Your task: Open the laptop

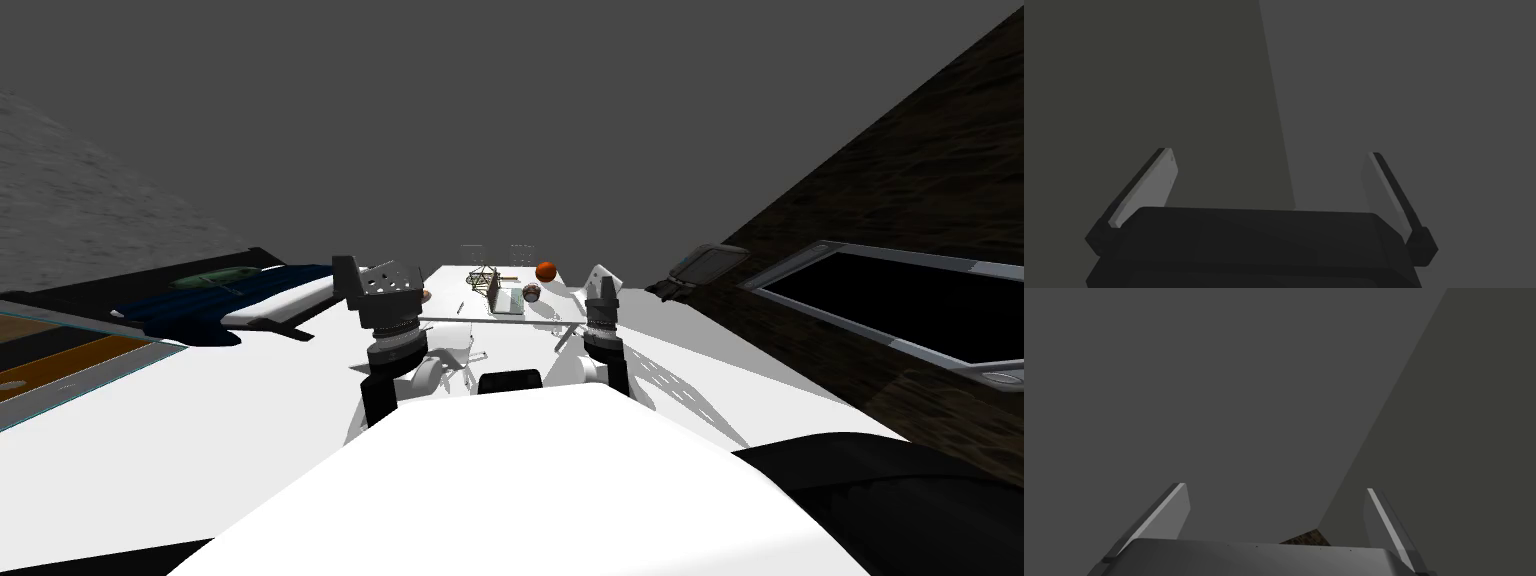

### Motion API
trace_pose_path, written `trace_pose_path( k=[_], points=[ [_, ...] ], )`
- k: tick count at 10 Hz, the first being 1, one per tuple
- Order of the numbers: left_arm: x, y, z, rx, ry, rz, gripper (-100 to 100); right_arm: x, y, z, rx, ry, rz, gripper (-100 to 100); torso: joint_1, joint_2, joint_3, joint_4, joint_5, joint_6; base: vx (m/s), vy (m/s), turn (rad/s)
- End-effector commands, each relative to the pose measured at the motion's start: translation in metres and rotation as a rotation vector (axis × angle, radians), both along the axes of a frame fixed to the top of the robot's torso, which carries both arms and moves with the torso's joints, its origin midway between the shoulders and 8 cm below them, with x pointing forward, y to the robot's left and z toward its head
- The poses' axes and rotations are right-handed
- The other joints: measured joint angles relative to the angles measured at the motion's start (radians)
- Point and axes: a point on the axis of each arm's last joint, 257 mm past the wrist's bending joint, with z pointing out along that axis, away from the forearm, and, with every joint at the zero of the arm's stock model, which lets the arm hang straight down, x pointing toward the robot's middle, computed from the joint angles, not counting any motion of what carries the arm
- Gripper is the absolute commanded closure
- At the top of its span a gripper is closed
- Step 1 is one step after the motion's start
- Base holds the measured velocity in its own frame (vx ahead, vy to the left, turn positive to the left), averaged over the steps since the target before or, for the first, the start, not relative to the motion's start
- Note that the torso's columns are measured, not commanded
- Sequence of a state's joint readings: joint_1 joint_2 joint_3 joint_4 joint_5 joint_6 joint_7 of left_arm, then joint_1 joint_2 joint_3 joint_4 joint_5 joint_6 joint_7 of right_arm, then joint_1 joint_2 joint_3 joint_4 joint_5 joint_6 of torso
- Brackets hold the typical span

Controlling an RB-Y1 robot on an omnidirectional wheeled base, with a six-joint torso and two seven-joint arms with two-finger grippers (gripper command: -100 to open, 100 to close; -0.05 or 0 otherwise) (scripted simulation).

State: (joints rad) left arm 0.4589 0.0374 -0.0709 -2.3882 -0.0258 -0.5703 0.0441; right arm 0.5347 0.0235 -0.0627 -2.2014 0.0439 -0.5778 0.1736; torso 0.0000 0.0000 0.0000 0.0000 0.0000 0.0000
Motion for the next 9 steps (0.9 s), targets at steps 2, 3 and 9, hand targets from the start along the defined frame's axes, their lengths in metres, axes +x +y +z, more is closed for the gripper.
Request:
trace_pose_path(
  k=[2, 3, 9],
  points=[
    [0.0, 0.0, 0.0, 0.0, 0.0, 0.0, 0, 0.0, 0.0, 0.0, 0.0, 0.0, 0.0, 0, 0.0, 0.104, -0.209, 0.105, 0.0, 0.0, 0.0, 0.0, 0.0],
    [0.0, 0.0, 0.0001, 0.0, 0.0, 0.0, 0, 0.0, 0.0, 0.0001, 0.0, 0.0, 0.0, 0, 0.0, 0.175, -0.351, 0.176, 0.0, 0.0, 0.0, 0.0, 0.0],
    [-0.0001, 0.0, 0.0001, 0.0, 0.0, 0.0, 0, -0.0001, 0.0, 0.0002, 0.0, 0.0, 0.0, 0, 0.0, 0.618, -1.234, 0.617, 0.0, 0.0, 0.0, 0.0, 0.0]
  ],
)
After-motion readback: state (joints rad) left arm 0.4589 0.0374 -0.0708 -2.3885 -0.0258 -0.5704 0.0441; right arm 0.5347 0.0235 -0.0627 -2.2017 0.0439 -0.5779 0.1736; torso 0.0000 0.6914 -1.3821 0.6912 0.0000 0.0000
